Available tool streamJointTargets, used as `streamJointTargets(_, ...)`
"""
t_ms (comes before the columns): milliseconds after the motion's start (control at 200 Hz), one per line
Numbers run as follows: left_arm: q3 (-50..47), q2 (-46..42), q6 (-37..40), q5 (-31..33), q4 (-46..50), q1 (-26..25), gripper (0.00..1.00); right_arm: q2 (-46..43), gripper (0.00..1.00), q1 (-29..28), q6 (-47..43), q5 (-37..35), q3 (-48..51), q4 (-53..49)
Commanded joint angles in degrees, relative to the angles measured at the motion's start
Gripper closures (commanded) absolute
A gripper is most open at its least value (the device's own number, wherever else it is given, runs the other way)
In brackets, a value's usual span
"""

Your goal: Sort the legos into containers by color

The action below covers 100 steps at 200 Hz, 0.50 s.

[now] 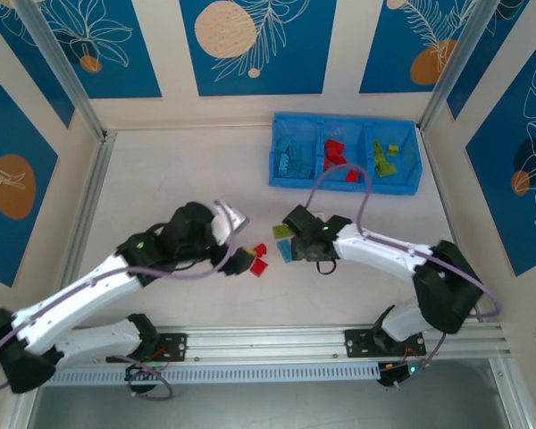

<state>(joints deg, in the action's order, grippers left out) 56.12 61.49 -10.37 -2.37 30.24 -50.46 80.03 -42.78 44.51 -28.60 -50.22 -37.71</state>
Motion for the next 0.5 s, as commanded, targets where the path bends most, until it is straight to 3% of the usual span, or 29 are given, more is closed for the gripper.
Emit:
streamJointTargets(0, 2.68, 8.67, -24.69, 4.33, -2.09, -3.71, 0.12, -8.42, 0.36, 5.38, 4.98, 2.82, 3.54, -2.98)
streamJointTargets(205, 12.97, 26.67, -45.66, 16.02, 2.29, -10.46, 0.14, -22.22, 0.33, 14.99, 2.32, 7.63, 9.97, -3.47)
streamJointTargets(330, 15.17, 33.66, -59.09, 16.67, 2.01, -11.07, 0.23, -26.48, 0.31, 16.59, 1.61, 8.15, 11.42, -4.84)
streamJointTargets(495, 21.60, 41.67, -65.06, 19.86, 5.81, -11.25, 0.24, -28.01, 0.30, 16.86, 0.48, 8.72, 11.83, -6.71)
